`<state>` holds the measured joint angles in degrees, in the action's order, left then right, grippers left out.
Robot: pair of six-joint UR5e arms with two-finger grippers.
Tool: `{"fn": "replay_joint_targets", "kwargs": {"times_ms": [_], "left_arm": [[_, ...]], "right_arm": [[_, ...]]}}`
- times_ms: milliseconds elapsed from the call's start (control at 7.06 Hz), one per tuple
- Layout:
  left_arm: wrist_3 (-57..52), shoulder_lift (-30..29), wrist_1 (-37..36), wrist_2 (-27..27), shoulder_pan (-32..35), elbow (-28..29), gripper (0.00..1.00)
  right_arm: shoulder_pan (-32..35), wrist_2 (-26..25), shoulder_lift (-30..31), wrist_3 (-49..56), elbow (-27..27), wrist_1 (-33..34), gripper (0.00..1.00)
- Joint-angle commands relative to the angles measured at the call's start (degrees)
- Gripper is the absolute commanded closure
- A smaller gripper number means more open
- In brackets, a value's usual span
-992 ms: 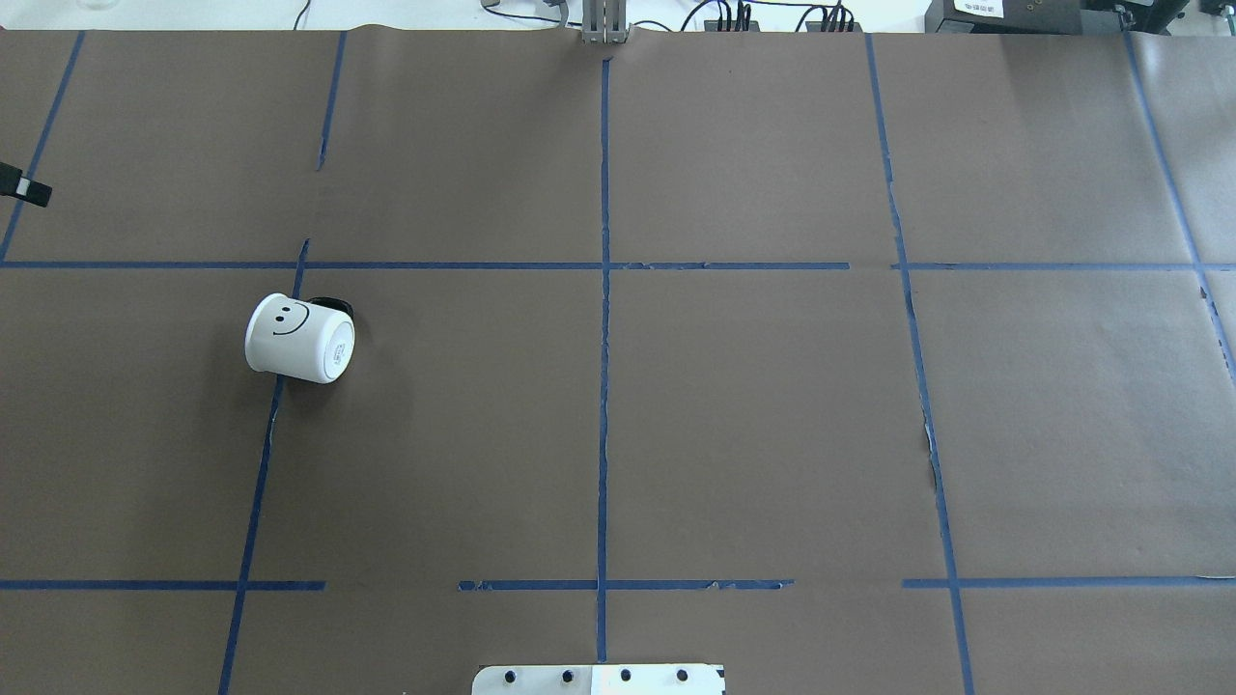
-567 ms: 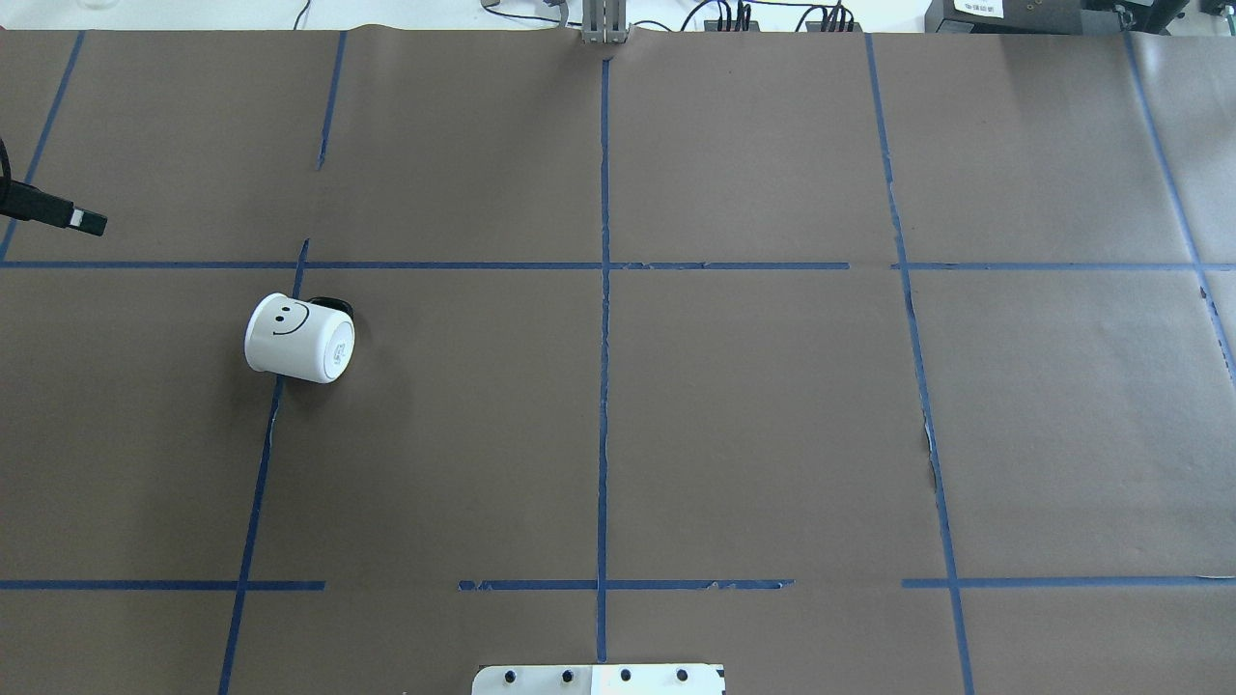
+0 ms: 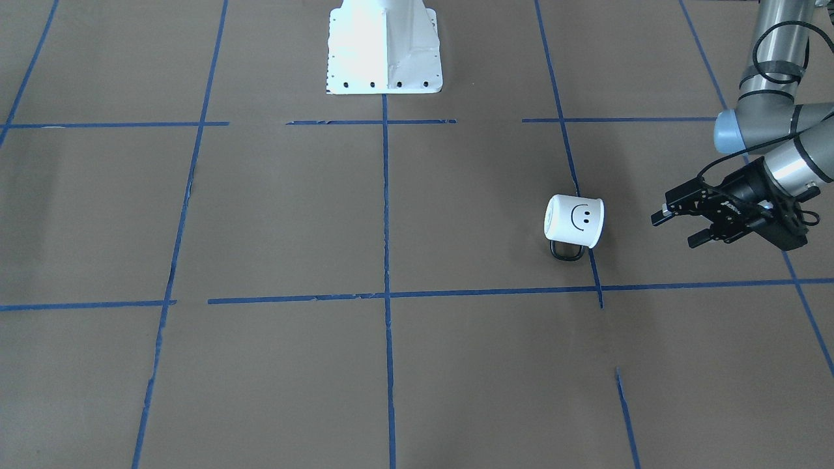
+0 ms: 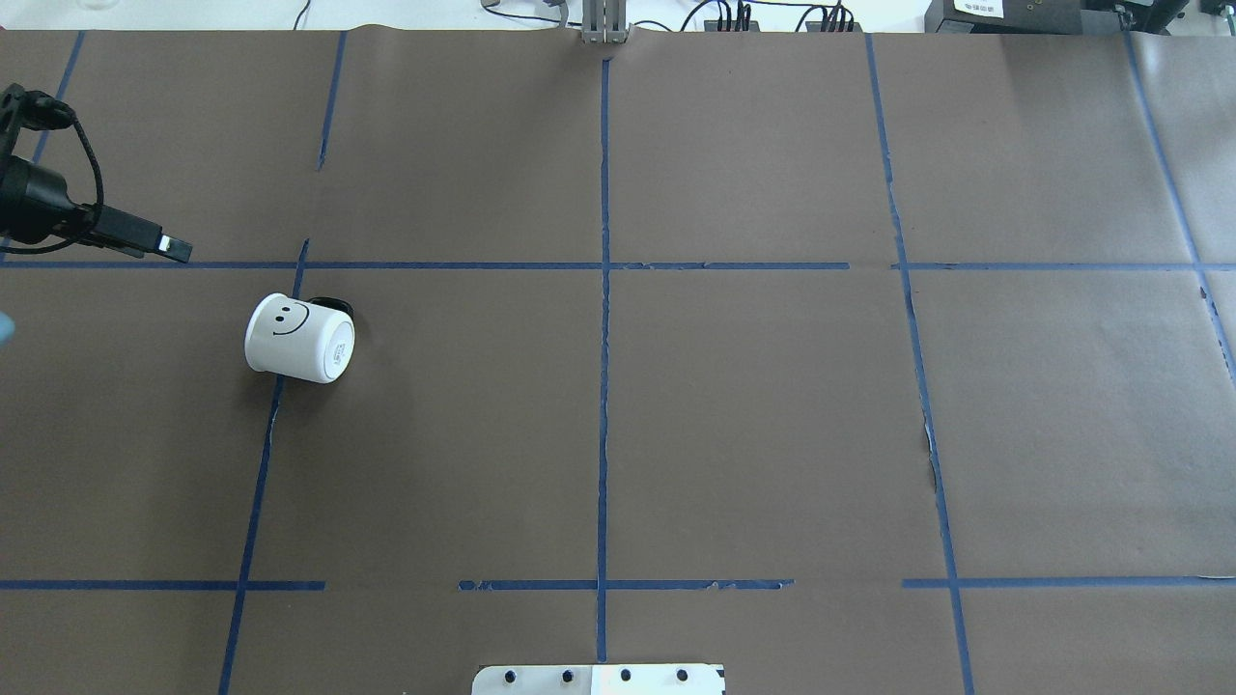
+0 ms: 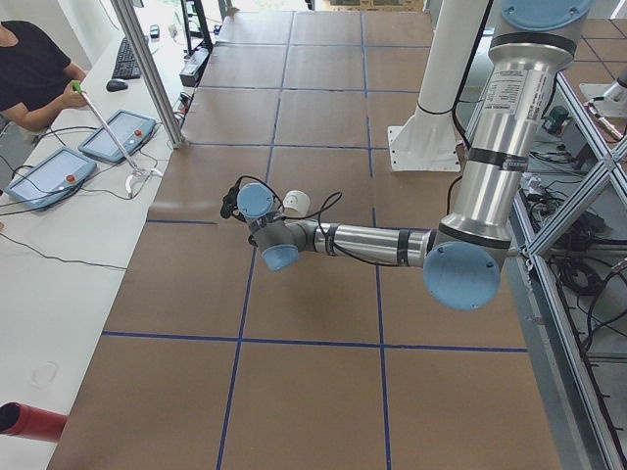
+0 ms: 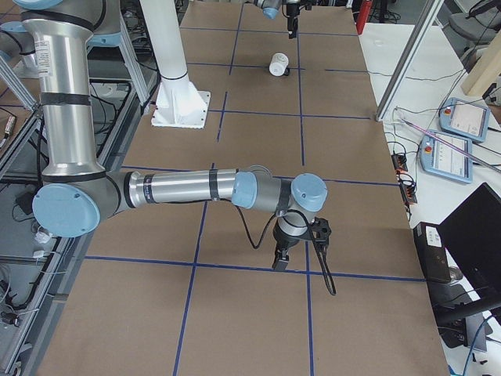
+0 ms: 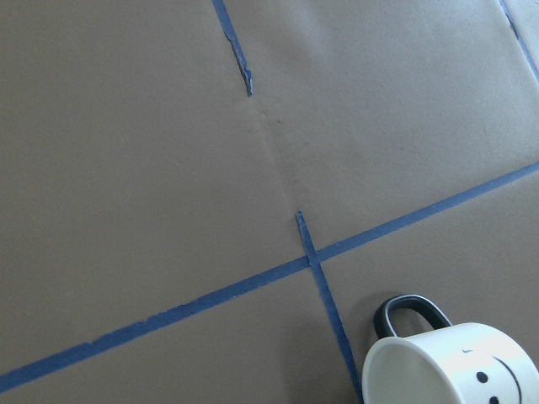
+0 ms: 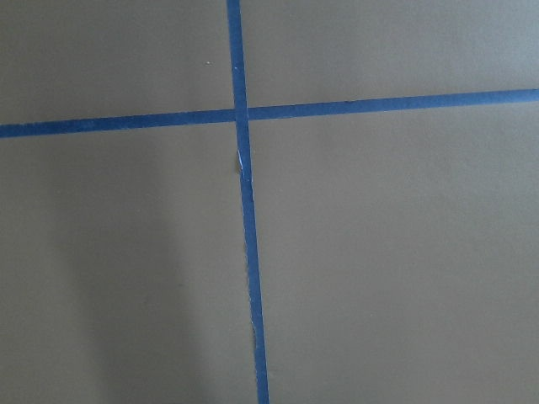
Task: Flip mug
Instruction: 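Move the left gripper toward the open end of the white smiley mug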
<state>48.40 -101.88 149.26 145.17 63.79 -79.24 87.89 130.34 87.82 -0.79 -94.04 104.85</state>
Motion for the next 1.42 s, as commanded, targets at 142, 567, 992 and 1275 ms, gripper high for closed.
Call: {"fn": "replay_joint_targets", "kwargs": {"times_ms": [142,567,992,1275], "left_arm": [[11.4,-0.2,12.1,1.9,-1.1,5.7,0.00],[24.1,-0.3,19.1,1.4,-3.4,6.0,0.00],[37.8,-0.7,30.6,-6.9,-8.6,6.1,0.00],[40.7,-0.9,33.0,-10.0,-11.0,6.2,0.00]], "right_arm": [[0.0,0.0,0.1,0.0,0.0,0.0,0.00],[0.0,0.0,0.0,0.0,0.0,0.0,0.00],[0.0,0.0,0.0,0.0,0.0,0.0,0.00],[0.0,0.0,0.0,0.0,0.0,0.0,0.00]]}}
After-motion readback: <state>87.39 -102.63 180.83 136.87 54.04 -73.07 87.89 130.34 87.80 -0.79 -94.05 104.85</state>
